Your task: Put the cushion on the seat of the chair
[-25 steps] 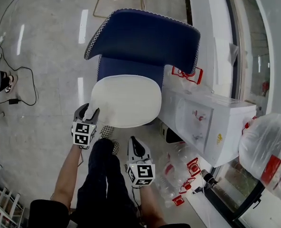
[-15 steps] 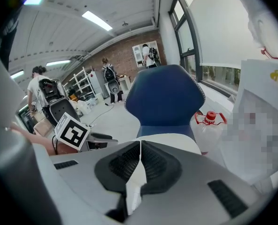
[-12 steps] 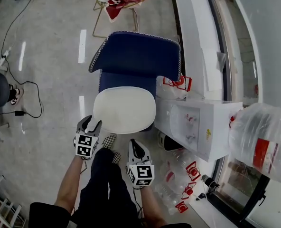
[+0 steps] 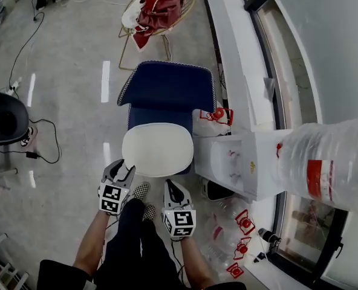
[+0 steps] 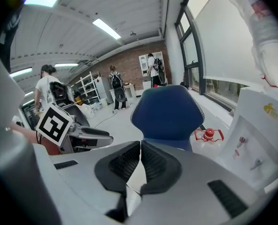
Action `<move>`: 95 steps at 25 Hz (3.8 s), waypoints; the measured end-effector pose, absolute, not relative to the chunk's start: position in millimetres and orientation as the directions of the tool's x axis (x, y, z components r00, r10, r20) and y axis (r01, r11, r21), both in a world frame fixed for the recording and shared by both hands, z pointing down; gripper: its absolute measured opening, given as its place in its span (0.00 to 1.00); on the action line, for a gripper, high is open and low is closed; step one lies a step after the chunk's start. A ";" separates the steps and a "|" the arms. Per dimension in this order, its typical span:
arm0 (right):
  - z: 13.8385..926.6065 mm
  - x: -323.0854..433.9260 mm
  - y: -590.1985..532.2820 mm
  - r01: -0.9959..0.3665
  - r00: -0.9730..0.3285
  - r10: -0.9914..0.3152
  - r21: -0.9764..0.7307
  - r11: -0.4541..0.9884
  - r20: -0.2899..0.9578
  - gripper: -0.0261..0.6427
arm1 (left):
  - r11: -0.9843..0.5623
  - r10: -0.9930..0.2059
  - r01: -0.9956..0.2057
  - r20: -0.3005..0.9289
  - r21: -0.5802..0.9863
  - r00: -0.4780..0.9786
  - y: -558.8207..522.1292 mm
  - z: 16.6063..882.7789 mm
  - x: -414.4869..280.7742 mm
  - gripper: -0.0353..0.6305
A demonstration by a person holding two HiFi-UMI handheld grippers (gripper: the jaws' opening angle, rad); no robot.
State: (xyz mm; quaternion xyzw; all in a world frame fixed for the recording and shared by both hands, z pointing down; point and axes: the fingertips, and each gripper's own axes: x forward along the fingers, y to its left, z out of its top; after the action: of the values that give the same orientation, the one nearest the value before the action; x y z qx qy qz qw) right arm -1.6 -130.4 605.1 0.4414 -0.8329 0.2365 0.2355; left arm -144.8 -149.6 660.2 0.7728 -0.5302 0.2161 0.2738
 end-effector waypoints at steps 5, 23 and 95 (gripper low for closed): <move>572.7 -0.4 -121.8 -0.833 -0.520 -0.639 -0.172 0.526 0.567 0.08 | -0.313 -0.721 -0.933 0.596 0.176 0.355 -132.8 619.0 -133.3 0.32; 451.2 38.7 -66.9 -0.825 -0.551 -0.723 -0.142 0.547 0.417 0.08 | -0.366 -0.813 -0.922 0.440 0.125 0.382 -67.3 464.7 -75.5 0.23; 318.5 93.2 98.1 -0.807 -0.589 -0.784 -0.076 0.586 0.196 0.08 | -0.436 -0.878 -0.900 0.216 0.011 0.428 102.6 302.2 2.8 0.09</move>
State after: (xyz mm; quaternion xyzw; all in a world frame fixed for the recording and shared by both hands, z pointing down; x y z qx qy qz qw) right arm 93.2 98.1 318.5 0.4480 -0.8878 0.0783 0.0708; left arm 2.8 102.6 302.2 0.8426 -0.5274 0.0888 0.0624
